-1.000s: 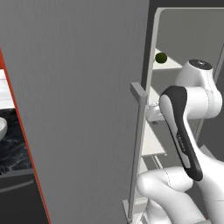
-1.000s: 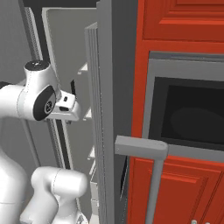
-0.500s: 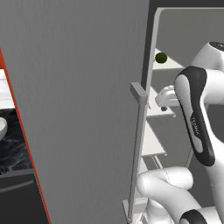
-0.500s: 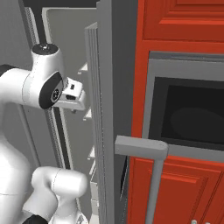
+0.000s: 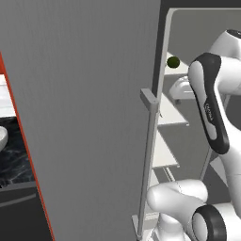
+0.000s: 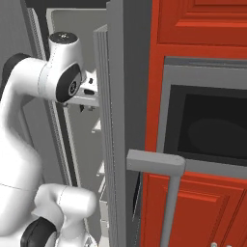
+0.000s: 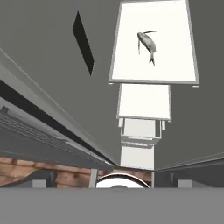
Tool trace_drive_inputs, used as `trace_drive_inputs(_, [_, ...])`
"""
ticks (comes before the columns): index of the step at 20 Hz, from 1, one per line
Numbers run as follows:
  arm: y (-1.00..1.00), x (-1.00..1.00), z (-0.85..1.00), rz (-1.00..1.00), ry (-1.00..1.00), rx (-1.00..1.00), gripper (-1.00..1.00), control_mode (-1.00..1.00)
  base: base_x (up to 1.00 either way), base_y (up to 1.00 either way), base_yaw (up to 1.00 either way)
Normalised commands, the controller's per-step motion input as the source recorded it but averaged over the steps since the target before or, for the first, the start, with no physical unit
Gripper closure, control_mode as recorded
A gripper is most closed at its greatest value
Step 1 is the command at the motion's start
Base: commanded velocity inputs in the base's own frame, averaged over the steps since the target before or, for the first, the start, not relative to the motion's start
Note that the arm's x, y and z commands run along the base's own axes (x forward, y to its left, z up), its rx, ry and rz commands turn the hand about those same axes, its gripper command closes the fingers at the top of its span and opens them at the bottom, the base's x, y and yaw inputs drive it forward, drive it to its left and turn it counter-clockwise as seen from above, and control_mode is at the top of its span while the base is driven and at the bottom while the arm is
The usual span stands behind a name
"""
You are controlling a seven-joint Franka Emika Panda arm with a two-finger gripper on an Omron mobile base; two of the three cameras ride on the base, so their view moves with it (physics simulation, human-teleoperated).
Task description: Take the fish, mushroom, and lime from the freezer and place them in the bowl on the counter.
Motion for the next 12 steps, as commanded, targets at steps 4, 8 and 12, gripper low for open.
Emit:
trace_drive_inputs(4, [-0.29,0.26,0.14,0.00,-0.01,0.00,-1.00,-1.00,0.00,0.00,0.00])
trace_drive_inputs(8, [-0.26,0.28,0.18,0.00,-0.01,0.01,-1.00,-1.00,0.00,0.00,0.00])
trace_drive_inputs(12, [-0.11,0.38,0.22,0.00,-0.08,0.04,-1.00,-1.00,0.00,0.00,0.00])
